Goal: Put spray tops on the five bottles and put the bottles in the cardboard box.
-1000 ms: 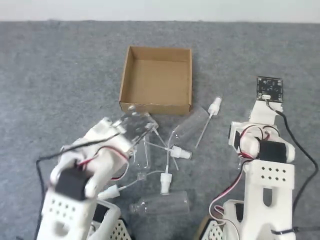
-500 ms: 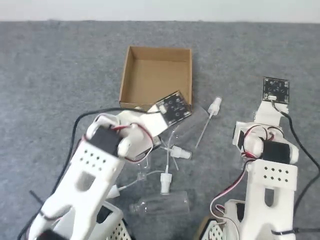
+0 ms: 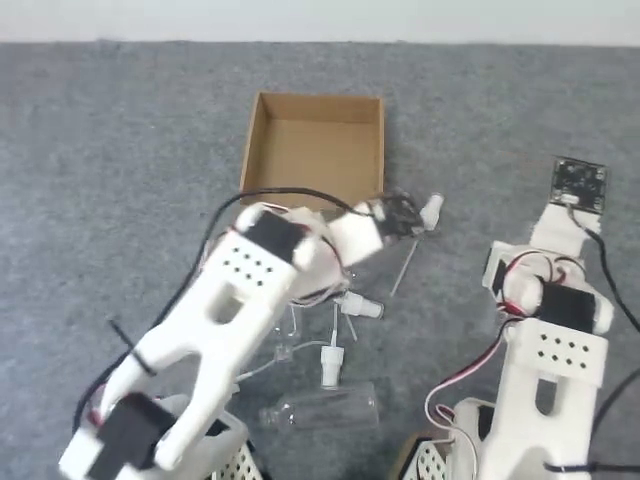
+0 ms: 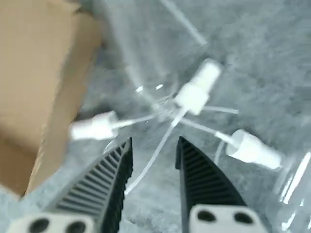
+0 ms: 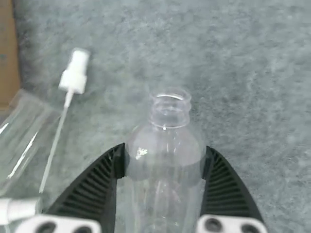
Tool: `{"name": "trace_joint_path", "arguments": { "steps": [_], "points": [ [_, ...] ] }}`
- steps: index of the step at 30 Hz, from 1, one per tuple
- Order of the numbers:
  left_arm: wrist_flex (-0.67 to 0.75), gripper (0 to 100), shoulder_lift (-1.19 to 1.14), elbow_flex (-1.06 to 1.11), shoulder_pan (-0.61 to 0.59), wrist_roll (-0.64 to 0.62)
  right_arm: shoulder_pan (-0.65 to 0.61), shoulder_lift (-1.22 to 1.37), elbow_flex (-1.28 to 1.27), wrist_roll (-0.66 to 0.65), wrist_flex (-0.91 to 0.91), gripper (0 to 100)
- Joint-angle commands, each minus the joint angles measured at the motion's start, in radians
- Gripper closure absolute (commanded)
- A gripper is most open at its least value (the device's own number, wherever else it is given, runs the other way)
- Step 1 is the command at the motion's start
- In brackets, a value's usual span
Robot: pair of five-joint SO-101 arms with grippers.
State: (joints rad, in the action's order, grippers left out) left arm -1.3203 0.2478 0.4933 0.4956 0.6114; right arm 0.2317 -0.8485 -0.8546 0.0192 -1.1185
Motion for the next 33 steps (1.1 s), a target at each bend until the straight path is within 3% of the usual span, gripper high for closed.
{"name": "trace_joint_path", "arguments": {
  "steps": [1, 17, 33],
  "points": [
    [-0.006, 86, -0.043, -0.074, 0.049, 0.035, 0.07, -0.05, 0.037, 0.012, 0.031, 88.7],
    [-0.006, 86, -0.345, -0.193, 0.127, 0.133, 0.087, -0.05, 0.037, 0.012, 0.045, 88.7],
    [-0.008, 86, -0.601, -0.317, 0.104, 0.195, 0.087, -0.05, 0.035, 0.012, 0.039, 88.7]
  ]
}}
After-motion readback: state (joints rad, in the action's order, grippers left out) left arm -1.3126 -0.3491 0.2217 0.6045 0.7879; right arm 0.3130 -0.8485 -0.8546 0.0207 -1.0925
